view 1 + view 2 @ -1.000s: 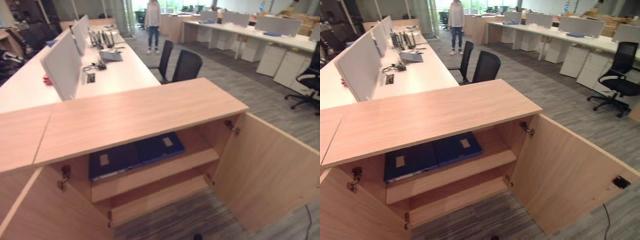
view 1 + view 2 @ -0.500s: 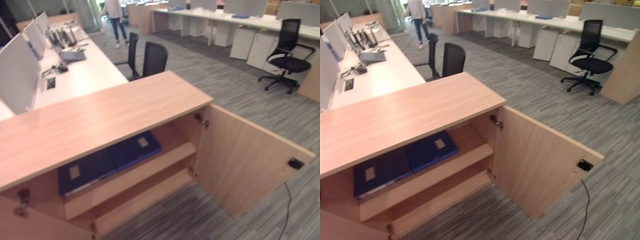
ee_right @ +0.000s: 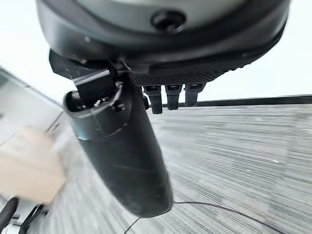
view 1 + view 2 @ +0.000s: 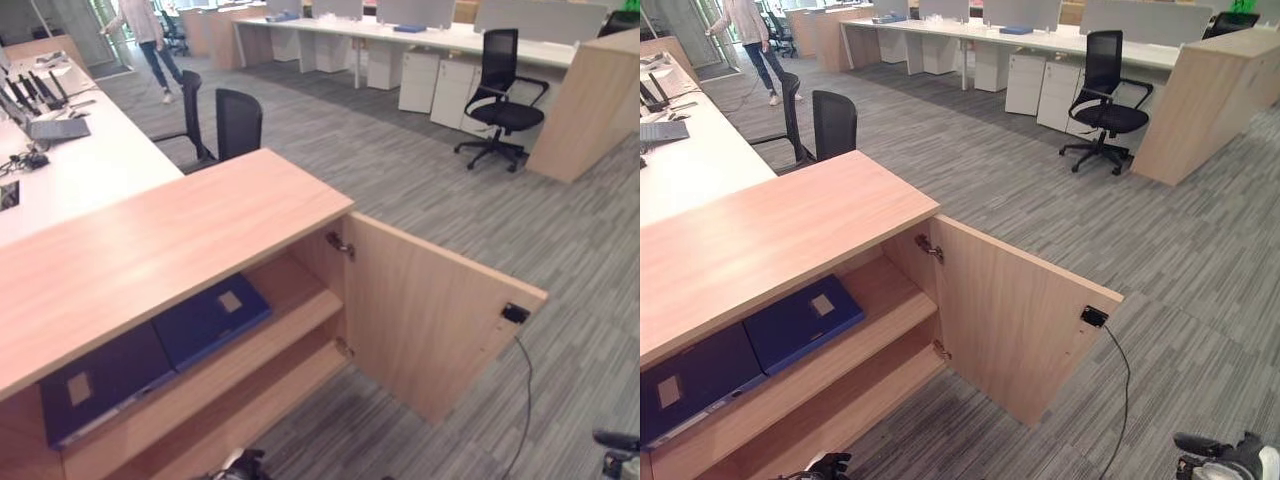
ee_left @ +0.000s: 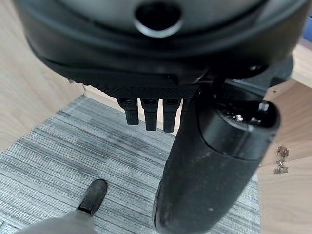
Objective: Put the empty folder in the office cabinet
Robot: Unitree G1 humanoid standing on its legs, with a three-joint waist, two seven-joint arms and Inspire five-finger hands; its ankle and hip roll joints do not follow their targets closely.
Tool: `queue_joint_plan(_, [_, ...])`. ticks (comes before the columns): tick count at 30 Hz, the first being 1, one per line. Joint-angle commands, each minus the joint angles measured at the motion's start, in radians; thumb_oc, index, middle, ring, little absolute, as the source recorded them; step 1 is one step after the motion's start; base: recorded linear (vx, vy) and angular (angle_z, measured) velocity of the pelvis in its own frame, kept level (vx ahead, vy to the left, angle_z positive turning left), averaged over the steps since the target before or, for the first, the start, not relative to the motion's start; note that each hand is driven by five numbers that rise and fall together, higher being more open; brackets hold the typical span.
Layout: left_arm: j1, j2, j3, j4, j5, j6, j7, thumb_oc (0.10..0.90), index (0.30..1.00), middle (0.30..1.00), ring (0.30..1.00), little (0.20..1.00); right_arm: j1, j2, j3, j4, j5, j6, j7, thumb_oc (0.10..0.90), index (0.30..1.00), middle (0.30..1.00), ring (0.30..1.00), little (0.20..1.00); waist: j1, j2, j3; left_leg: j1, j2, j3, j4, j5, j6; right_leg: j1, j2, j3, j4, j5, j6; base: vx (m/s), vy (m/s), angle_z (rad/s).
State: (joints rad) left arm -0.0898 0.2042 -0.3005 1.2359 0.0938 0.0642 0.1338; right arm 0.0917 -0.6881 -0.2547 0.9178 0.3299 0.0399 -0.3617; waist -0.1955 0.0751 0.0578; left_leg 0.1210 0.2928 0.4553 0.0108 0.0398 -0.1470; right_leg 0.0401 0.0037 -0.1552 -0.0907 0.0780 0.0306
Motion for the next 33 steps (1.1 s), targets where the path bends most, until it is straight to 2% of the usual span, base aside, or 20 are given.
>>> queue_joint_plan(1, [-0.026,0.048,0.053,0.013,0.049,0.009,-0.021,0.800,0.900,0.900,0.900,0.900,-0.001,-0.057,-0.058,-0.160,-0.123,-0.065,-0.022,0.800,0.900,0.900,0.900,0.900,-0.026,-0.070,0.011,-0.015,0.006,-0.013,0.057,-0.017,-0.005,0.020,-0.014,0.012,0.004,-0.135,0.053,0.01,-0.073,0.16])
queue_joint_plan(2, [-0.012,0.050,0.065,0.011,0.070,0.016,-0.030,0.800,0.900,0.900,0.900,0.900,0.040,-0.045,-0.078,-0.282,-0.163,-0.059,-0.011,0.800,0.900,0.900,0.900,0.900,-0.030,-0.061,0.015,-0.013,0.010,-0.009,0.058,-0.007,-0.012,0.028,-0.009,0.004,0.004,-0.145,0.046,0.01,-0.042,0.02])
queue_joint_plan(3, [-0.010,0.051,0.063,0.010,0.071,0.017,-0.030,0.800,0.900,0.900,0.900,0.900,0.047,-0.042,-0.084,-0.291,-0.166,-0.054,-0.011,0.800,0.900,0.900,0.900,0.900,-0.029,-0.062,0.014,-0.012,0.011,-0.009,0.058,-0.007,-0.013,0.028,-0.008,0.004,0.004,-0.145,0.046,0.01,-0.045,-0.09])
queue_joint_plan(5, [0.007,0.053,0.081,0.008,0.091,0.024,-0.044,0.800,0.900,0.900,0.900,0.900,0.075,-0.038,-0.097,-0.432,-0.208,-0.054,0.016,0.800,0.900,0.900,0.900,0.900,-0.028,-0.052,0.015,-0.009,0.018,-0.013,0.051,0.016,-0.026,0.037,-0.002,-0.006,0.003,-0.156,0.038,0.01,-0.045,-0.02])
queue_joint_plan(11, [0.022,0.064,0.101,0.006,0.096,0.022,-0.055,0.800,0.900,0.900,0.900,0.900,0.069,-0.071,-0.059,-0.566,-0.217,-0.070,0.105,0.800,0.900,0.900,0.900,0.900,-0.022,-0.052,0.014,-0.009,0.025,-0.019,0.047,0.046,-0.043,0.043,0.008,-0.014,0.004,-0.168,0.026,-0.01,-0.034,0.12])
queue_joint_plan(16, [0.028,0.068,0.093,0.000,0.105,0.015,-0.074,0.800,0.900,0.900,0.900,0.900,0.046,-0.146,-0.006,-0.611,-0.182,-0.095,0.203,0.800,0.900,0.900,0.900,0.900,-0.007,-0.057,0.014,-0.005,0.029,-0.020,0.039,0.061,-0.053,0.050,0.012,-0.022,0.003,-0.178,0.020,-0.02,-0.016,0.08])
queue_joint_plan(23, [0.025,0.067,0.083,0.009,0.093,0.014,-0.077,0.800,0.900,0.900,0.900,0.900,-0.067,-0.198,0.045,-0.589,-0.096,-0.126,0.215,0.800,0.900,0.900,0.900,0.900,0.007,-0.058,0.008,-0.002,0.032,-0.014,0.026,0.072,-0.061,0.049,0.019,-0.023,0.003,-0.182,0.017,0.00,-0.003,0.04])
queue_joint_plan(33, [0.045,0.069,0.080,0.023,0.097,0.016,-0.094,0.800,0.900,0.900,0.900,0.900,-0.158,-0.319,0.126,-0.642,-0.041,-0.148,0.300,0.800,0.900,0.900,0.900,0.900,0.026,-0.067,0.000,-0.001,0.042,-0.012,0.012,0.087,-0.073,0.049,0.032,-0.026,0.003,-0.194,0.009,0.00,0.000,0.00])
